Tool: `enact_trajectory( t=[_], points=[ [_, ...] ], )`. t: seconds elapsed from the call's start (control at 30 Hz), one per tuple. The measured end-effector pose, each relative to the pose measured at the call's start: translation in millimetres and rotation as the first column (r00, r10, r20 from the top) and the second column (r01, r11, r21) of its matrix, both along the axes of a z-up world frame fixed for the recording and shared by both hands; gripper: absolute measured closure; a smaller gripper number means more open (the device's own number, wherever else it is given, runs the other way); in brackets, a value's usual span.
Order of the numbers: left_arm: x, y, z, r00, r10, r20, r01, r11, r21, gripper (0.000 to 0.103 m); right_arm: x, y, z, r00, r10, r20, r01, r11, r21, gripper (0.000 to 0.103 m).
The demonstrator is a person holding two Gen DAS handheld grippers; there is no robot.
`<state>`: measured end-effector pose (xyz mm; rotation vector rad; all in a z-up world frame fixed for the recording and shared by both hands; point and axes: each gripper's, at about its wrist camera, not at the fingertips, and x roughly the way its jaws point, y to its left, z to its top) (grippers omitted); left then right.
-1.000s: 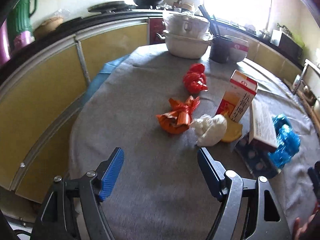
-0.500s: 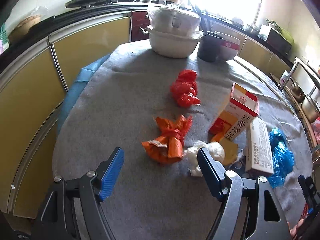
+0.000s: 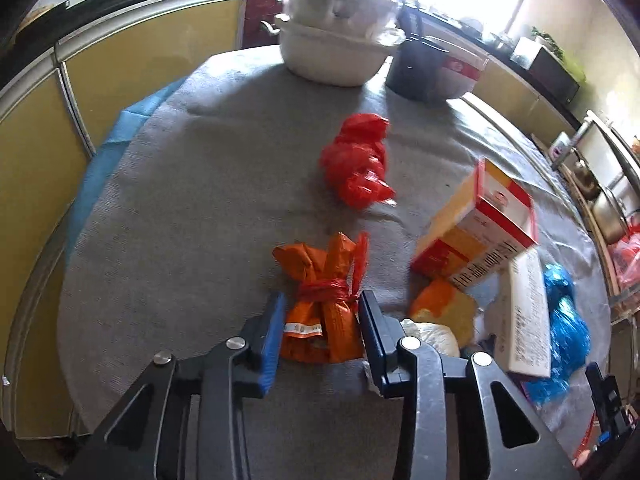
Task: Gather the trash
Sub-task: 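Grasp the orange plastic bag bundle with the left tool, then grasp the white crumpled tissue with the right tool while the left tool holds the orange bag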
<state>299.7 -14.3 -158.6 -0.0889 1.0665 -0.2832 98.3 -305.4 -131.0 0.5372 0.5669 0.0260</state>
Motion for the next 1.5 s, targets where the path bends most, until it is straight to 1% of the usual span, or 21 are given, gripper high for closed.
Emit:
enact_trajectory(
  t=[0.13,0.3,0.47,0.6,0.7,0.83,0.93,1.0,1.03,1.07,1.23,1.3,1.33,1.5],
  points=[
    [-18.1,-9.6,1.5,0.999,-0.05,0.007,0.049,0.999,0.007,0.067,0.6,1.4,0.7,1.0,0.003,-0.002,-0.003,1.0,-0.008,0.03],
    [-46.7,-16.4,2.9,0.996,-0.091,-0.002,0.091,0.995,-0.028,0.068,0.8,-1.6,-0.8,1.0,-0.005,-0.005,0.005,1.0,0.012,0.03],
    [-81.6,-27.0,3.8,0.991,-0.134,-0.01,0.133,0.989,-0.064,0.068,0.8,-0.7,-1.1,1.0,-0.004,-0.01,0.004,1.0,0.006,0.03],
    [-109.3,-41.6,2.8,0.984,-0.177,-0.036,0.171,0.977,-0.126,0.068,0.3,0.3,-1.1,1.0,-0.004,-0.009,0.004,1.0,0.002,0.03],
    [-126.5,-58.9,4.4,0.974,-0.225,-0.035,0.219,0.967,-0.127,0.068,0.3,0.2,-1.4,1.0,-0.004,-0.01,0.004,1.0,0.004,0.03],
    [-130.0,-64.8,8.7,0.972,-0.236,-0.021,0.232,0.966,-0.111,0.067,0.3,0.8,-1.5,1.0,-0.002,-0.012,0.002,1.0,0.002,0.03],
    [-127.7,-59.5,13.7,0.975,-0.22,-0.023,0.216,0.971,-0.106,0.066,0.2,2.2,-1.2,1.0,0.0,-0.011,0.0,1.0,-0.005,0.03],
    [-122.8,-58.6,16.1,0.976,-0.218,-0.009,0.217,0.973,-0.079,0.065,0.1,3.1,-0.9,1.0,0.001,-0.01,-0.001,1.0,-0.011,0.03],
    [-122.0,-59.1,15.4,0.976,-0.219,-0.008,0.218,0.974,-0.063,0.061,0.1,3.5,-0.5,1.0,0.001,-0.01,-0.001,1.0,-0.012,0.03],
    [-120.0,-61.1,14.0,0.975,-0.222,-0.014,0.221,0.974,-0.052,0.061,0.1,3.7,-0.5,1.0,0.002,-0.009,-0.002,1.0,-0.012,0.03],
    [-119.7,-68.6,5.9,0.971,-0.232,-0.05,0.229,0.971,-0.071,0.061,1.3,3.7,-0.7,1.0,0.003,-0.015,-0.003,1.0,-0.013,0.03],
    [-120.3,-66.5,2.3,0.972,-0.225,-0.07,0.218,0.972,-0.088,0.064,1.6,4.6,-0.5,1.0,0.005,-0.017,-0.005,1.0,-0.019,0.03],
    [-121.6,-63.6,1.6,0.973,-0.219,-0.073,0.211,0.973,-0.098,0.066,1.9,5.4,-0.5,1.0,0.006,-0.018,-0.007,1.0,-0.023,0.03],
    [-132.2,-45.7,5.7,0.981,-0.183,-0.06,0.176,0.978,-0.111,0.067,2.8,10.2,0.5,0.999,0.037,-0.012,-0.038,0.999,-0.039,0.03]
  ],
)
